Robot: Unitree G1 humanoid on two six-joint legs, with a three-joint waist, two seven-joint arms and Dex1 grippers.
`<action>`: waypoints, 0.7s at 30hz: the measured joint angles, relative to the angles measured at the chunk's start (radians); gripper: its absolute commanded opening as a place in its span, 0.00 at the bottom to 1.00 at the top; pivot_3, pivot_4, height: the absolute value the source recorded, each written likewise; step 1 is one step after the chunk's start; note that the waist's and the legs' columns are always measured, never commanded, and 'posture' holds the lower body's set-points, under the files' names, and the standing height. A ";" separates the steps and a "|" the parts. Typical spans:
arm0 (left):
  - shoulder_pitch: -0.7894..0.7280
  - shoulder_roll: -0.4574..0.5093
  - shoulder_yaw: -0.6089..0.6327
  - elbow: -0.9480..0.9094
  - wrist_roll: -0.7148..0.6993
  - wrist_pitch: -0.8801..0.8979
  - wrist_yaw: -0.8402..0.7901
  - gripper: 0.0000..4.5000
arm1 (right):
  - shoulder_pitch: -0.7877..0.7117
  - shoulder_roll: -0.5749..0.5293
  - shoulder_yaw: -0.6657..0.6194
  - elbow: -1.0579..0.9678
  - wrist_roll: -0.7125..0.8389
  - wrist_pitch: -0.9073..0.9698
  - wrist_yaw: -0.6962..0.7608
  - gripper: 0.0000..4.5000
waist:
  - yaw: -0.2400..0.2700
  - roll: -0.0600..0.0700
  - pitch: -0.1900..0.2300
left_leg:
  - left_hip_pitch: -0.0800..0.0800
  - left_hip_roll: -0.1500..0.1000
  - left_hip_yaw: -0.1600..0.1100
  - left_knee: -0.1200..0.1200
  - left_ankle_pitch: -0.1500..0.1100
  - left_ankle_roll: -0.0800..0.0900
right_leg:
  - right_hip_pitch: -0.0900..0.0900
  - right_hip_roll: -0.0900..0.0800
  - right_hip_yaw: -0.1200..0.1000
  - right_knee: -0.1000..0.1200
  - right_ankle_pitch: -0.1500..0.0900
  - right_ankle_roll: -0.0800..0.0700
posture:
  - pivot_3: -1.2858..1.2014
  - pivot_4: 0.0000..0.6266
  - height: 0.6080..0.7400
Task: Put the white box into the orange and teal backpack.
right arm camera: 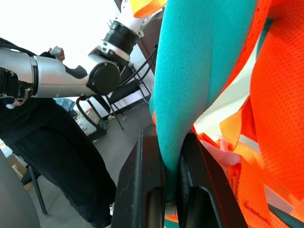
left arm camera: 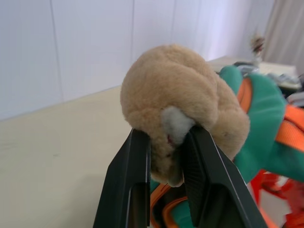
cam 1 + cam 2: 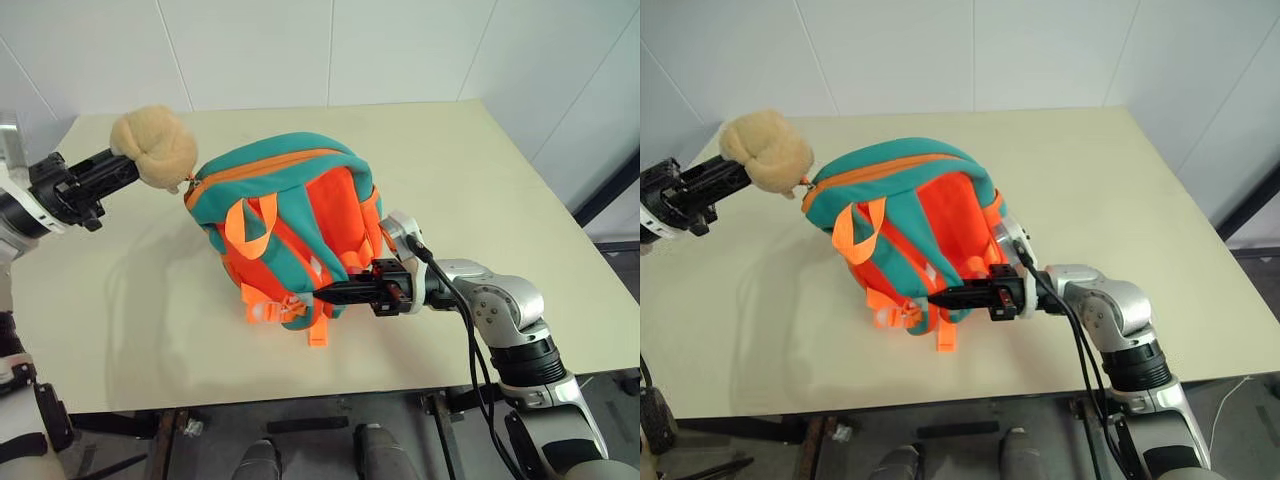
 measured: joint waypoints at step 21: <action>0.187 0.002 -0.006 -0.174 0.027 0.037 0.118 0.26 | 0.012 -0.006 0.009 0.020 -0.007 0.009 0.020 0.00 | 0.016 0.000 0.000 | 0.001 0.000 0.000 -0.002 0.000 0.000 | 0.002 0.000 0.000 -0.003 0.001 -0.001 | 0.52 0.24 1.00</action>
